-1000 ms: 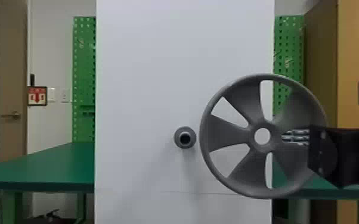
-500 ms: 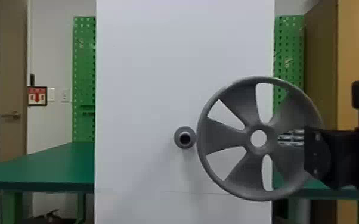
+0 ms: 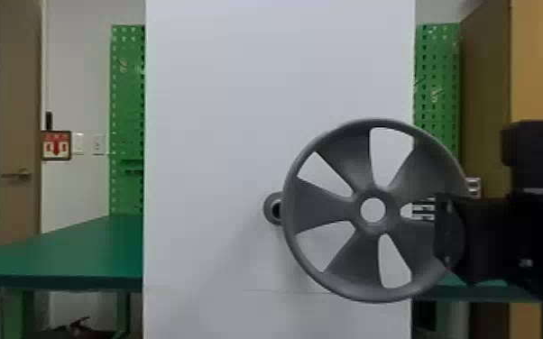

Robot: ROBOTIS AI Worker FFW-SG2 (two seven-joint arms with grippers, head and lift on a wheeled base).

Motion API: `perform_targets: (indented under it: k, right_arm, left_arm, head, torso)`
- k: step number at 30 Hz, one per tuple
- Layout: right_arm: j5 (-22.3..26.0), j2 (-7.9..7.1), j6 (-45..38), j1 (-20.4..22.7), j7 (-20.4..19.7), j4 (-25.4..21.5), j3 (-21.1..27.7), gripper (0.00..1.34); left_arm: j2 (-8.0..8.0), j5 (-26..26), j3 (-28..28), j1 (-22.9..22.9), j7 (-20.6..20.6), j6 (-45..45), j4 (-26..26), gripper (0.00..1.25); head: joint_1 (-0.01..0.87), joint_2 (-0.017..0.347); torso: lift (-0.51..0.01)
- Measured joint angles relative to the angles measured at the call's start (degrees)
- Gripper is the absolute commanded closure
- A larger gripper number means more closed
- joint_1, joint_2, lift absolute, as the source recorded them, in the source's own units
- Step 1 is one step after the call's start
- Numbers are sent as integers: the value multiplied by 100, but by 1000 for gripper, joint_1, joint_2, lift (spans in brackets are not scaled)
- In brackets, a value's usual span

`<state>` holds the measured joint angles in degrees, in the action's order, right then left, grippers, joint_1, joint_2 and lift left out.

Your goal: Hold the wheel and insert it

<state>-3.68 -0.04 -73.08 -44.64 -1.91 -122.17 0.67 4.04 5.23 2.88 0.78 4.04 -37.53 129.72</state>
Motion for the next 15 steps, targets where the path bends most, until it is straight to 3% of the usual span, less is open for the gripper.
perform_targets:
  k: [8, 15]
  right_arm:
    - [641, 4, 55, 12, -933, 1, -155, 1184]
    - [995, 4, 83, -23, -1175, 69, -269, 1184]
  left_arm:
    - [0, 4, 2, 0, 0, 0, -1, 532]
    - [0, 4, 1, 0, 0, -7, -4, 532]
  head:
    - [5, 92]
    - [5, 92]
  torso:
    - [-480]
    - [-480]
